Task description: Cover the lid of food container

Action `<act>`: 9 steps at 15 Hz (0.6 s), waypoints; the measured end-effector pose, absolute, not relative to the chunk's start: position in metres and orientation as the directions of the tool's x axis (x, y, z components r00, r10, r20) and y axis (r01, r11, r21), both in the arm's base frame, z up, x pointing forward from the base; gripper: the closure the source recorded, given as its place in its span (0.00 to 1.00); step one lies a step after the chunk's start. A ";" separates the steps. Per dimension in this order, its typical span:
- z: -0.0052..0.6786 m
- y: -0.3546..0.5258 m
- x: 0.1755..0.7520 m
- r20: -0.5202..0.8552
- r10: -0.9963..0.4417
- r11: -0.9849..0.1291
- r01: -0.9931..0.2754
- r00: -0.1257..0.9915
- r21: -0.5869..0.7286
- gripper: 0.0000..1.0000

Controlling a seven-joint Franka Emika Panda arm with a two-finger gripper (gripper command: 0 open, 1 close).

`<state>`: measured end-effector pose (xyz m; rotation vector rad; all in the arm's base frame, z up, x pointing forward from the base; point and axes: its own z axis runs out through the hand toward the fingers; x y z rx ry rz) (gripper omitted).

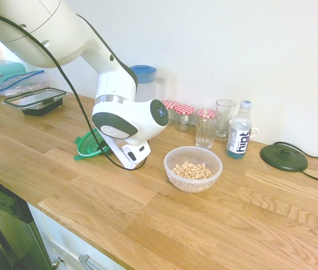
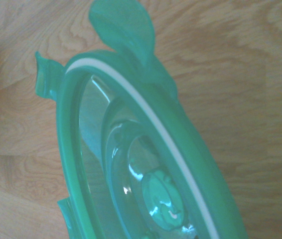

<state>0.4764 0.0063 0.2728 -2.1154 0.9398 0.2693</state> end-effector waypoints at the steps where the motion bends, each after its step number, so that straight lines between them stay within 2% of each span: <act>1: 0.276 0.008 0.475 -0.468 -0.531 -0.435 -0.701 0.707 -0.565 1.00; 3: 0.301 0.014 0.473 -0.435 -0.540 -0.529 -0.692 0.721 -0.492 1.00; 6: 0.376 0.030 0.466 -0.320 -0.584 -0.654 -0.666 0.746 -0.359 1.00; 9: 0.472 0.013 0.440 -0.210 -0.623 -0.740 -0.655 0.753 -0.152 1.00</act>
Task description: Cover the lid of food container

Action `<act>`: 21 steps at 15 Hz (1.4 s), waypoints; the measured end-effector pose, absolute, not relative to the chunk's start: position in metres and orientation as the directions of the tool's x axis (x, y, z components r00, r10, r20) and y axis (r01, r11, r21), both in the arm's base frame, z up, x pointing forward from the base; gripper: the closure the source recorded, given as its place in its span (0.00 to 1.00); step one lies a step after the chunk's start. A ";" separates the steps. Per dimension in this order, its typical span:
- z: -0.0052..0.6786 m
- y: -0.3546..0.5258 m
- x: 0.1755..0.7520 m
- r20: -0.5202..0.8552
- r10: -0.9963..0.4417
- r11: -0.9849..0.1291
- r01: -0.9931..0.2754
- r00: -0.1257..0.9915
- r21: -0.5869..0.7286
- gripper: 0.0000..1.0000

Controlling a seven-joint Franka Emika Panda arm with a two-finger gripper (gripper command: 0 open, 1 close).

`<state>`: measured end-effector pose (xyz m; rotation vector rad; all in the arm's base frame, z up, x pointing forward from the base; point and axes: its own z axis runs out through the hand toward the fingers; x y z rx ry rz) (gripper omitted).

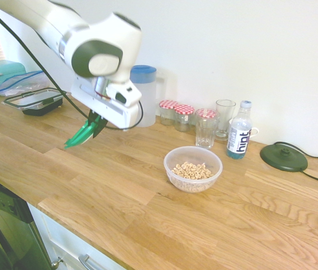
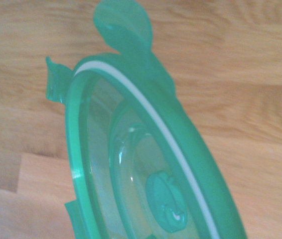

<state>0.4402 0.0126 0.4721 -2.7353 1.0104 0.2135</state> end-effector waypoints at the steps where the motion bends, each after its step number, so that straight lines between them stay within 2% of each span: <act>1: 0.501 0.000 0.430 -0.178 -0.626 -0.759 -0.645 0.759 -0.082 1.00; 3: 0.547 -0.032 0.417 -0.098 -0.639 -0.769 -0.637 0.763 0.048 1.00; 5: 0.563 -0.061 0.421 0.004 -0.644 -0.754 -0.635 0.765 0.165 1.00; 11: 0.598 -0.122 0.480 0.268 -0.549 -0.631 -0.603 0.792 0.488 1.00; 16: 0.571 -0.102 0.514 0.447 -0.465 -0.414 -0.634 0.764 0.653 1.00; 21: 0.533 -0.104 0.522 0.559 -0.459 -0.115 -0.670 0.691 0.733 1.00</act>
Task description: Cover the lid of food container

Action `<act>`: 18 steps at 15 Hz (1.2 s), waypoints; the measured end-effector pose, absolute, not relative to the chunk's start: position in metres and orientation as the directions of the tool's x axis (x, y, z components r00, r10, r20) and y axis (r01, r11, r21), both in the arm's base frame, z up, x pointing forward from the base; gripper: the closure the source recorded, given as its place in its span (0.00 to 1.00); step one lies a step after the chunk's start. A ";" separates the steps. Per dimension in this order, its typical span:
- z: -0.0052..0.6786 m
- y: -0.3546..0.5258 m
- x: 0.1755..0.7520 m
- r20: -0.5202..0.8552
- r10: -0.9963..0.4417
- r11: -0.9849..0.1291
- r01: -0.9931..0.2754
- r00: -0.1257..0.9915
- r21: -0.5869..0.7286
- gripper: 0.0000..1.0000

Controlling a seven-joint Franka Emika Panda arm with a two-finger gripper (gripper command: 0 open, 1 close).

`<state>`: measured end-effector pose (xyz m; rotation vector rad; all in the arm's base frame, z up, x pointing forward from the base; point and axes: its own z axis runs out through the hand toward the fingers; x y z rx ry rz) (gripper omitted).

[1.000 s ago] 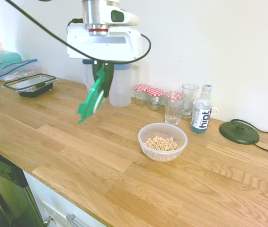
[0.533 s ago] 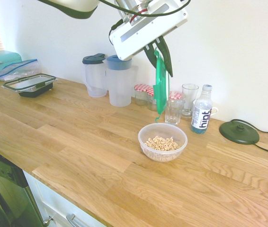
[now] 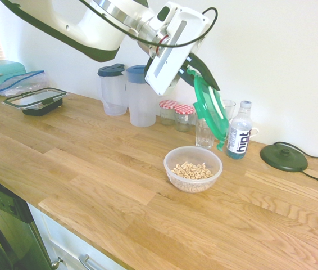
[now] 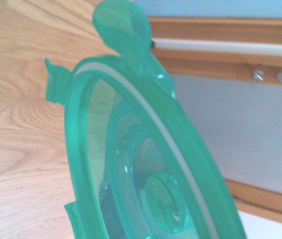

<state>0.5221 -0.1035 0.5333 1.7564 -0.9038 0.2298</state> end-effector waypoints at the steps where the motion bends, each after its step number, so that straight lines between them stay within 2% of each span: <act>1: 0.526 -0.099 0.527 0.608 -0.440 -0.081 -0.704 0.661 0.706 1.00; 4: 0.499 -0.103 0.542 0.727 -0.335 -0.012 -0.774 0.600 0.633 1.00; 6: 0.474 -0.108 0.539 0.757 -0.289 0.013 -0.789 0.585 0.615 1.00; 18: 0.393 -0.069 0.511 0.767 -0.168 -0.013 -0.779 0.619 0.626 1.00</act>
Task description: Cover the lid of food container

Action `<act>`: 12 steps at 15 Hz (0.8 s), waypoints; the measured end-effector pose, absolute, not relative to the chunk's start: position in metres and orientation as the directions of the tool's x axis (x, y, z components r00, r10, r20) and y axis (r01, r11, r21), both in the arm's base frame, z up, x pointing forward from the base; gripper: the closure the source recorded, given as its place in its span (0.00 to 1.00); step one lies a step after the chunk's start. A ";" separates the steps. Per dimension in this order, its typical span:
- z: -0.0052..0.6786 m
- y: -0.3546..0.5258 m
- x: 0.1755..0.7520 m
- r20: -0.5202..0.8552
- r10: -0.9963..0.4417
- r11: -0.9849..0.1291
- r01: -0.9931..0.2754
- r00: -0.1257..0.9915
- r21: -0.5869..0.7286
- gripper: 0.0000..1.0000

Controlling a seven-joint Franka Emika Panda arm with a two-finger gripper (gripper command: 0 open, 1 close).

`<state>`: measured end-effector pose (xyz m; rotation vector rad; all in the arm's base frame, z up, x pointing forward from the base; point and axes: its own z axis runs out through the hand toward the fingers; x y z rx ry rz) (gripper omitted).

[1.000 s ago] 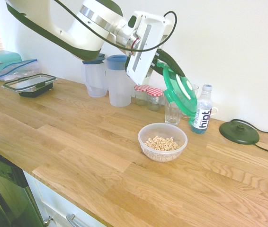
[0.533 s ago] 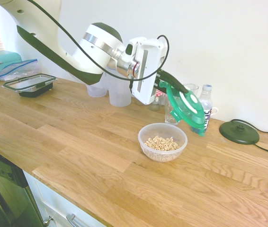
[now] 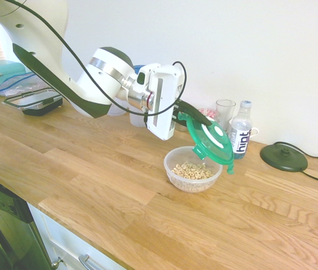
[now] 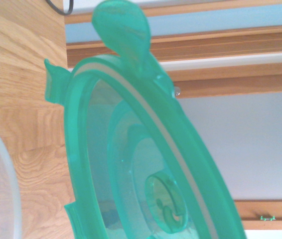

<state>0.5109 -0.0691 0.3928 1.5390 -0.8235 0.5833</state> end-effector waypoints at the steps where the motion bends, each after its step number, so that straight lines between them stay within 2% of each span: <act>1: 0.388 -0.066 0.508 0.764 -0.156 -0.010 -0.775 0.626 0.632 1.00; 6: 0.371 -0.048 0.491 0.756 -0.078 0.020 -0.757 0.650 0.653 1.00; 12: 0.368 -0.040 0.488 0.770 -0.065 0.013 -0.771 0.635 0.637 1.00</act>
